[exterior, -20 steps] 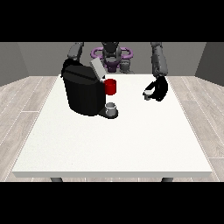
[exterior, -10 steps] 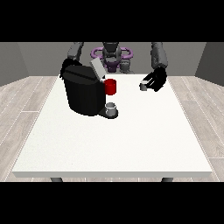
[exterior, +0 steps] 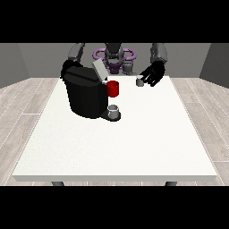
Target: Insert the coffee pod into the coffee machine and close the lid
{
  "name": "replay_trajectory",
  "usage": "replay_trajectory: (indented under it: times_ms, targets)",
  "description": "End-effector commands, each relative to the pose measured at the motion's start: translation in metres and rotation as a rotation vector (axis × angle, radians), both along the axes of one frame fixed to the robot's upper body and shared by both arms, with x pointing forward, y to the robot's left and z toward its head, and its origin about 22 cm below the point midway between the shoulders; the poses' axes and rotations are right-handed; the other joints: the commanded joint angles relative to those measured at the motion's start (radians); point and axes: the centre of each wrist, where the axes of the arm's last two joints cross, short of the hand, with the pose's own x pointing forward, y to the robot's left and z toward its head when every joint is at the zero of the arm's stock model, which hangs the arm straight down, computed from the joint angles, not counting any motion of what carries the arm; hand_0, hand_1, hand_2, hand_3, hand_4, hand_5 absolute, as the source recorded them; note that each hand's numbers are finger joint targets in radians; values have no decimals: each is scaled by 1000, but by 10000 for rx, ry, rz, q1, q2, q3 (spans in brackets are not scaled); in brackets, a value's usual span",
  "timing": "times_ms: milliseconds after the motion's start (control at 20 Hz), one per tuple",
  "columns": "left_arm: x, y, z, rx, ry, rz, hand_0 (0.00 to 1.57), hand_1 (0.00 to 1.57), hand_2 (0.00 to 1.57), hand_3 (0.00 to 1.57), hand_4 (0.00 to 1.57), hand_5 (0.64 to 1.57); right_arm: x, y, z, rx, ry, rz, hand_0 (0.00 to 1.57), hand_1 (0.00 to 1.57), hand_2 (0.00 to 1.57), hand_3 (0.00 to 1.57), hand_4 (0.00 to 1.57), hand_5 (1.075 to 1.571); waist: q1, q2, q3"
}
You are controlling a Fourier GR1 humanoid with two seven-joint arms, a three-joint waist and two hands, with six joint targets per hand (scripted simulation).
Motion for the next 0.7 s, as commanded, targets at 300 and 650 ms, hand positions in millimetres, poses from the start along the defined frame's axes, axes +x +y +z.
replay_trajectory:
  times_ms: [300, 650]
  targets:
    - [21, -8, 73, 27, -1371, 360, 1072, 1072, 1218, 1232, 520, 1571, 10, 13, 18, 91, -838, 644, 0, 0, 0, 0, 489, 1571, -764, 490, -1]
    - [29, -7, 120, -753, -1285, 536, 1255, 1255, 1287, 1219, 471, 1571, 7, 25, 22, -176, -735, 859, 0, 0, 0, 0, 492, 1571, -1165, 463, -2]
